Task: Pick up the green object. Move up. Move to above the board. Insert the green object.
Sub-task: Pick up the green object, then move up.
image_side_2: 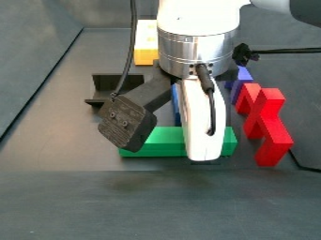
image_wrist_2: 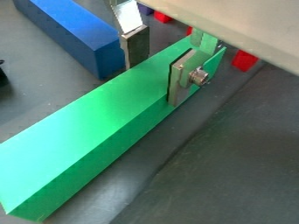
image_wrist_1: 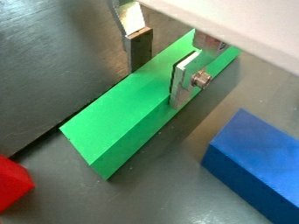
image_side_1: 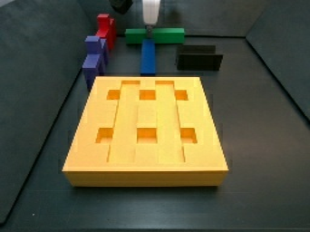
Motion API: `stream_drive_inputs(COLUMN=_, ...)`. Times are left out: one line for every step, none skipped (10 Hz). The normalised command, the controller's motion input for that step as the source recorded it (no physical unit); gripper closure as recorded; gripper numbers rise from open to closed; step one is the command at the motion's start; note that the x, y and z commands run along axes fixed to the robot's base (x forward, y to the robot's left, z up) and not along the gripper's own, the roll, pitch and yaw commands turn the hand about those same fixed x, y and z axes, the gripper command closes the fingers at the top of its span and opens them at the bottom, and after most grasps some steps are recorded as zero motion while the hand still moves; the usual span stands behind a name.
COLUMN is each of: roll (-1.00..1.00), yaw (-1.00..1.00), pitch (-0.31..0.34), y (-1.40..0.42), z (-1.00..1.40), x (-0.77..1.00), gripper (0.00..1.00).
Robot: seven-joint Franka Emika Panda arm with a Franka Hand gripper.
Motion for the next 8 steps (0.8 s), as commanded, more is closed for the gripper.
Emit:
stream_drive_inputs(roll=0.0, yaw=0.0, pitch=0.0, y=0.0, z=0.0, x=0.0, gripper=1.0)
stream_drive_inputs(roll=0.0, yaw=0.0, pitch=0.0, y=0.0, z=0.0, x=0.0, gripper=1.0)
stream_drive_inputs(roll=0.0, yaw=0.0, pitch=0.0, y=0.0, z=0.0, x=0.0, gripper=1.0)
stream_drive_inputs(roll=0.0, yaw=0.0, pitch=0.0, y=0.0, z=0.0, x=0.0, gripper=1.0)
stream_drive_inputs(roll=0.0, yaw=0.0, pitch=0.0, y=0.0, z=0.0, x=0.0, gripper=1.0)
stream_drive_inputs(roll=0.0, yaw=0.0, pitch=0.0, y=0.0, z=0.0, x=0.0, gripper=1.0)
stream_drive_inputs(roll=0.0, yaw=0.0, pitch=0.0, y=0.0, z=0.83, x=0.0, gripper=1.0)
stream_drive_inputs(roll=0.0, yaw=0.04, pitch=0.059, y=0.08, z=0.77, x=-0.12, gripper=1.0)
